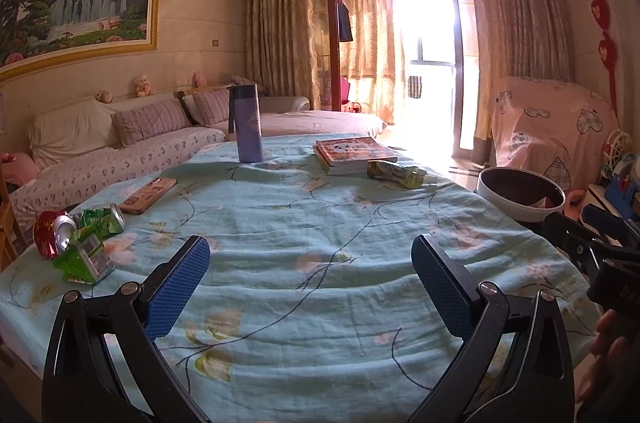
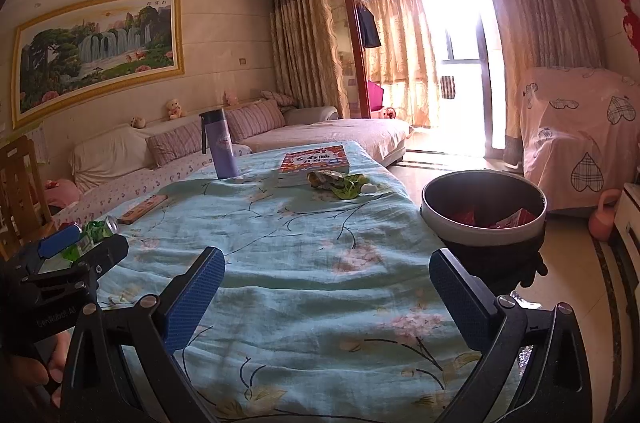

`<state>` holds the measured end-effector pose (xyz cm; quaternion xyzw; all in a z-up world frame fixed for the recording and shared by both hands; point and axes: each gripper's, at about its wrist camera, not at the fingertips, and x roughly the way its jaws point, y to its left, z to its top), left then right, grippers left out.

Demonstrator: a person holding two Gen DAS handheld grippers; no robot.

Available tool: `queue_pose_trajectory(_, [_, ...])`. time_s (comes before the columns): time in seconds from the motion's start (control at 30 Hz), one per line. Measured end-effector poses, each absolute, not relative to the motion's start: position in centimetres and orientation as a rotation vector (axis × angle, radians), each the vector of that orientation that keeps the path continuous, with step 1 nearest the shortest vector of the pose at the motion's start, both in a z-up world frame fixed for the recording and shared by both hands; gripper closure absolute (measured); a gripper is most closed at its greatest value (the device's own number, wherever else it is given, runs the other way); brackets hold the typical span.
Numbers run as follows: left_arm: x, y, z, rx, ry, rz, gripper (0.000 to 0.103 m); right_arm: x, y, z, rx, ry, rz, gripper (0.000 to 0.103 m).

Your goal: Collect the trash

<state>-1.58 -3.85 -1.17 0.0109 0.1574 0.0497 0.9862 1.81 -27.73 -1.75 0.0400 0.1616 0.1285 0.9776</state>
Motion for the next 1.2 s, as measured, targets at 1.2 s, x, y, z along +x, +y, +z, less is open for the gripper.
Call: queue_pose_trajectory(1.2, [-2.1, -3.9, -0.6, 0.021, 0.304, 0.090, 0.000, 1.1, -27.0, -0.5, 0.076, 0.307, 0.276, 0.000])
